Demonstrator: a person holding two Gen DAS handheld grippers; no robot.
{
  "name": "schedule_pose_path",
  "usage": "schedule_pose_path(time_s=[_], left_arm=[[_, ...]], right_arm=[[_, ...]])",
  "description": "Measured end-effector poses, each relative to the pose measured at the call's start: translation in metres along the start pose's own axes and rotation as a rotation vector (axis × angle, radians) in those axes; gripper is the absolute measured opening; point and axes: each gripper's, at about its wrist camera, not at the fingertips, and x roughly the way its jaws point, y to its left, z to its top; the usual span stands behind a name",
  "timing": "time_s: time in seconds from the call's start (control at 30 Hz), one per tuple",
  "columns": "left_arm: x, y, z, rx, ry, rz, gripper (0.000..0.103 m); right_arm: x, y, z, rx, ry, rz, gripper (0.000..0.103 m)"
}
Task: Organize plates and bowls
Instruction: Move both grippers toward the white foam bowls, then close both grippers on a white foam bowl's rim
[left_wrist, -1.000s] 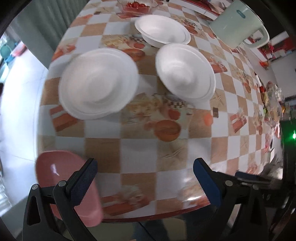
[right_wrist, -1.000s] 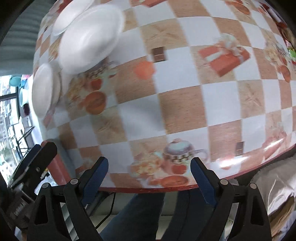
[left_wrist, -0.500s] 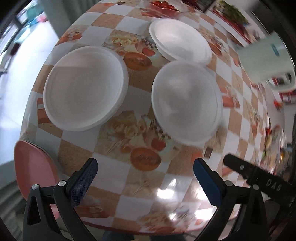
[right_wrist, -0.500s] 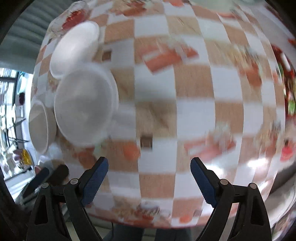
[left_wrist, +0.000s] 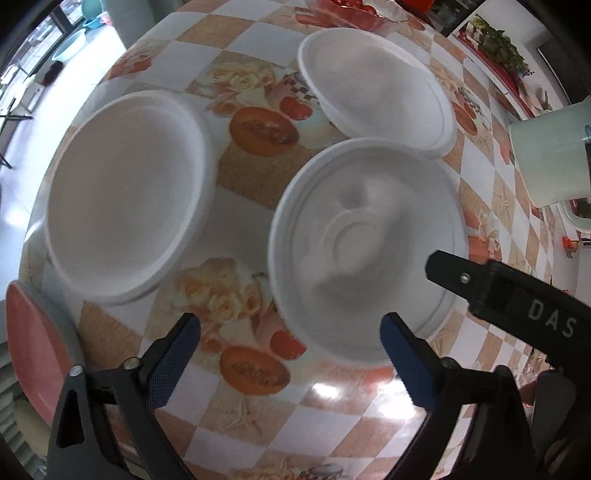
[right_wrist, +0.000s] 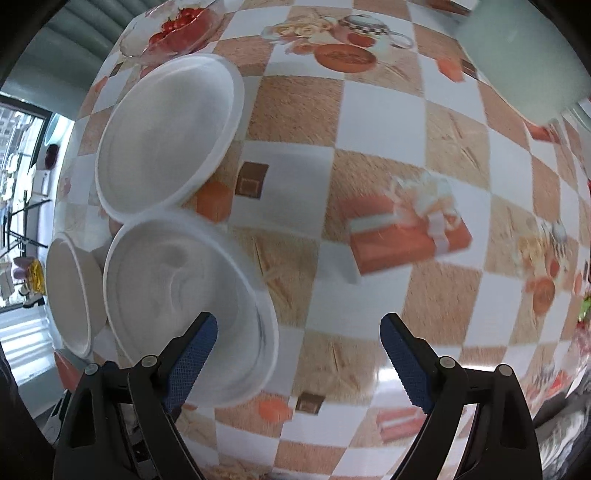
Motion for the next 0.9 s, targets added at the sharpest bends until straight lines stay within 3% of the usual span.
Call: schedule_pose_path(time_s=[0.07,0.13,0.3,0.37,0.53,0.7,0.9], left_arm=[[0.003,-0.003,0.004,0.003,0.000,-0.002,0.093],[0.006,-0.006,0.008,0.005,0.000,0.001,0.086],[0.015,-0.014,0.018,0.024,0.007,0.007,0.058],[0.018,-0.018,0.022,0.036,0.011,0.009,0.047],[0.020,-0.031,0.027,0.110,0.006,0.008,0.035],[0.021,-0.056,0.019,0.263,0.008,0.031,0.034],[0.024,-0.064,-0.018,0.405,0.039,0.062,0.034]], right_arm=[[0.005,0.003,0.009,-0.018,0.003,-0.001,0.091],[0.009,0.007,0.015,-0.030,0.006,0.006,0.083],[0.027,0.007,0.026,-0.049,0.052,0.038,0.033],[0.028,0.004,0.026,-0.036,0.052,0.047,0.026],[0.032,0.000,0.015,-0.044,0.081,0.065,0.022],[0.034,-0.005,-0.012,-0.026,0.107,0.084,0.022],[0.036,-0.004,-0.060,-0.048,0.134,0.083,0.023]])
